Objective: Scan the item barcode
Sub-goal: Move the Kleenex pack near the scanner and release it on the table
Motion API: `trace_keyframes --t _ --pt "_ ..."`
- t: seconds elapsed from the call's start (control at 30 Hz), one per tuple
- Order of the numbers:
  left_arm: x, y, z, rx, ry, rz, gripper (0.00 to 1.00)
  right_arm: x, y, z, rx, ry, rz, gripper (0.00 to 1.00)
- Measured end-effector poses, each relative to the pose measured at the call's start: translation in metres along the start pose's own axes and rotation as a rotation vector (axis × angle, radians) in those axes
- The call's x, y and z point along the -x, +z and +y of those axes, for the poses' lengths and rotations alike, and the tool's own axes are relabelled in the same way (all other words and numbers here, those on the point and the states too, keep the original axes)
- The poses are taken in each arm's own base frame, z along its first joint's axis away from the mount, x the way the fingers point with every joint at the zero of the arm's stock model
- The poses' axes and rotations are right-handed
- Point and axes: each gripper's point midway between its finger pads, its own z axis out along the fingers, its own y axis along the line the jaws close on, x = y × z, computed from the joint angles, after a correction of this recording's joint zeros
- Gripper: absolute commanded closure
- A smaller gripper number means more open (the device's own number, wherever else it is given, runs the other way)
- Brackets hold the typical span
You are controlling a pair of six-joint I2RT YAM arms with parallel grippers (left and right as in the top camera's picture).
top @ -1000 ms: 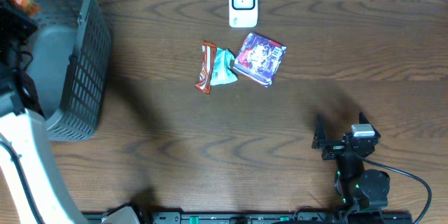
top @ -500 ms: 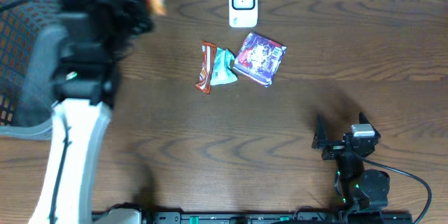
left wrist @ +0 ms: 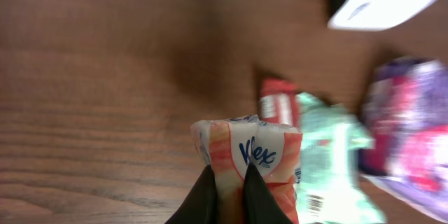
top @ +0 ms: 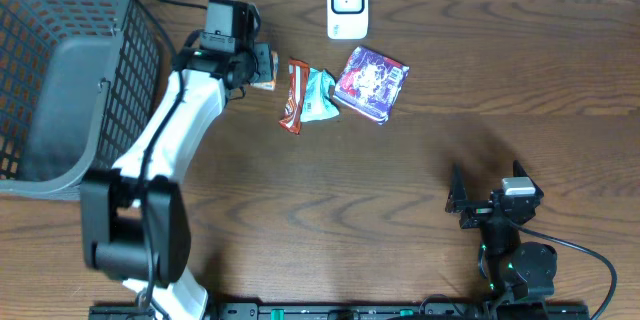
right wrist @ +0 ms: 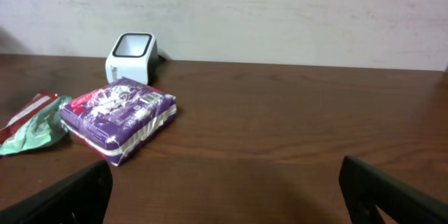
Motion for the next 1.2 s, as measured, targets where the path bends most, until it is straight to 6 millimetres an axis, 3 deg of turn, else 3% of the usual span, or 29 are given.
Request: trace_keyframes --t 0.23,0.3,0.33,0.5,0.57,0.67,0.73,0.8,0.9,1.03,1.2 --pt "-0.038 0.051 0.008 0.031 0.011 0.133 0.91 0.000 0.000 0.000 0.000 0.000 0.000 0.01" --pt "-0.045 0.060 0.008 0.034 0.020 0.155 0.48 0.000 0.000 0.000 0.000 0.000 0.000 0.01" --pt "-0.047 0.064 0.009 0.035 0.019 0.161 0.36 0.000 0.000 0.000 0.000 0.000 0.000 0.01" --pt "-0.038 0.060 0.009 0.030 0.015 0.128 0.29 0.000 0.000 0.000 0.000 0.000 0.000 0.01" --pt "-0.030 0.052 0.010 0.028 0.011 0.104 0.27 0.000 0.000 0.000 0.000 0.000 0.000 0.01" --pt "-0.005 0.021 0.008 0.016 0.006 0.020 0.20 0.000 0.000 0.000 0.000 0.000 0.000 0.01" --pt "0.018 -0.013 0.005 0.001 0.005 -0.068 0.17 0.000 0.000 0.000 0.000 0.000 0.000 0.01" --pt "0.041 -0.057 0.001 -0.015 0.008 -0.171 0.03 0.000 0.000 0.000 0.000 0.000 0.000 0.01" --pt "0.058 -0.120 0.002 -0.027 -0.005 -0.286 0.02 0.000 0.000 0.000 0.000 0.000 0.000 0.01" --pt "0.045 -0.159 0.010 -0.008 -0.021 -0.273 0.02 0.000 0.000 0.000 0.000 0.000 0.000 0.01" --pt "0.000 -0.157 0.024 0.038 -0.044 -0.096 0.02 0.000 0.000 0.000 0.000 0.000 0.000 0.01"
